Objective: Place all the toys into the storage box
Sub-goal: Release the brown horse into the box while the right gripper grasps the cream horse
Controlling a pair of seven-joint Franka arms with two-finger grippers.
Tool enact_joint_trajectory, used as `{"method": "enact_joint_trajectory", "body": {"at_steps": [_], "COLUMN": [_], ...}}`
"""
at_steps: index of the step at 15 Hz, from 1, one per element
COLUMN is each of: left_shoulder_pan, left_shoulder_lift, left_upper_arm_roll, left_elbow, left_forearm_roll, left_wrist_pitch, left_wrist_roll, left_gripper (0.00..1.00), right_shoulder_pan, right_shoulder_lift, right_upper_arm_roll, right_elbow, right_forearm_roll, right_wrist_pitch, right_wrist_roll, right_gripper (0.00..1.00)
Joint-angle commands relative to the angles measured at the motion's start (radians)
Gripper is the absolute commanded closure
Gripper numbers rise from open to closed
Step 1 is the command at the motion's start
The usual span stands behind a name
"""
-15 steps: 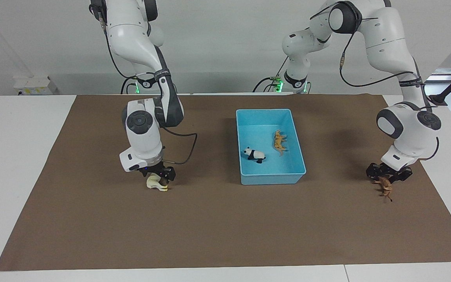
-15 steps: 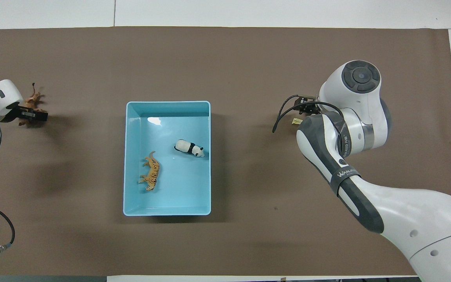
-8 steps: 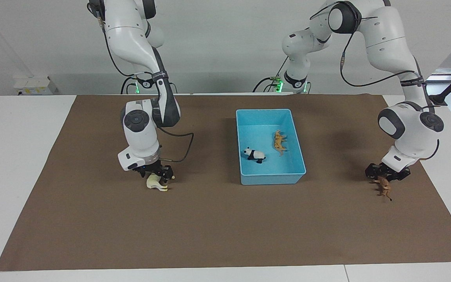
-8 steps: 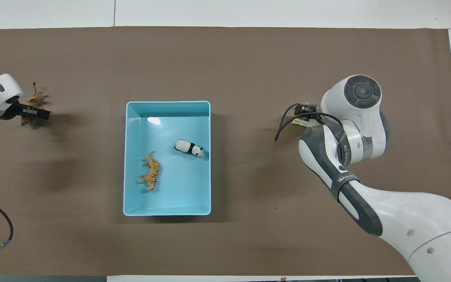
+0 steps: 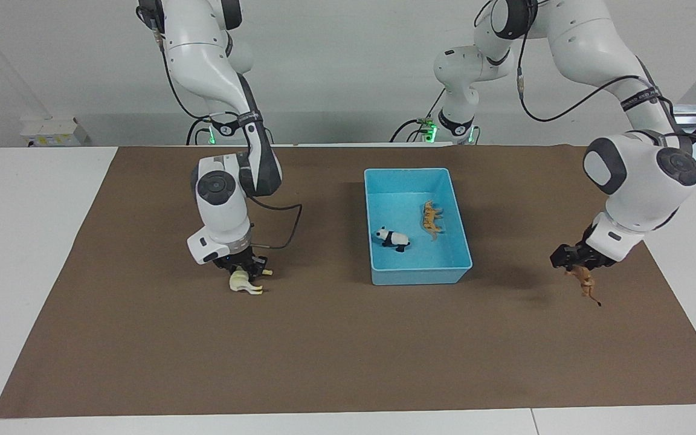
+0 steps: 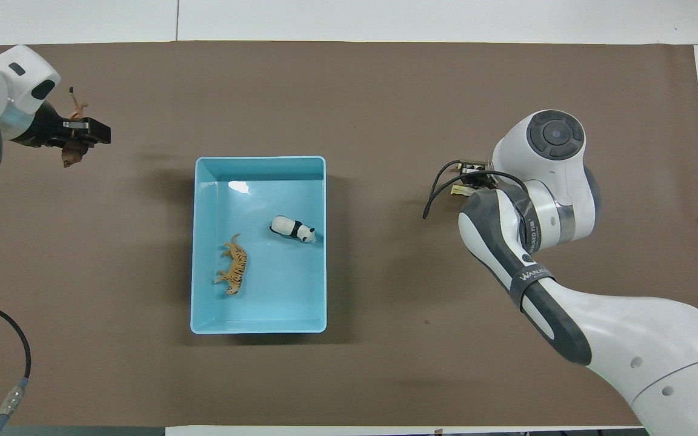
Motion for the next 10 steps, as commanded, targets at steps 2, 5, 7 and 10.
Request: {"method": "enact_joint_trajectory", "body": {"at_steps": [2,5,7,10], "left_shoulder_pan": [-0.241,-0.392,-0.451,-0.443], "left_shoulder_lift": [-0.105,-0.14,-0.18,-0.183], "left_upper_arm_roll": [0.015,0.015,0.015,0.015], "left_elbow": [-0.018,-0.053,-0.122,-0.123], "left_forearm_roll": [0.009,0.009,0.009,0.009], "left_wrist_pitch": [-0.123,-0.163,-0.168,-0.168], "left_wrist_roll": [-0.374,-0.551,-0.587,-0.588], "left_gripper": [1.0,0.95,0.0,0.0], "right_shoulder_pan": [-0.007,-0.005,-0.002,0.064], "right_shoulder_lift": [-0.036,-0.058,-0.076,-0.083], "right_upper_arm_roll": [0.005,0.016,0.024,0.025], "right_elbow": [0.145,0.344,0.435,0.521], "right_forearm_roll": [-0.007,-0.004,0.005,0.006], "right_wrist_pitch": [-0.22,-0.476,-0.579,-0.676], "right_wrist_roll": [-0.03,-0.03,-0.023,-0.001], "right_gripper": [1.0,1.0,1.0,1.0]}}
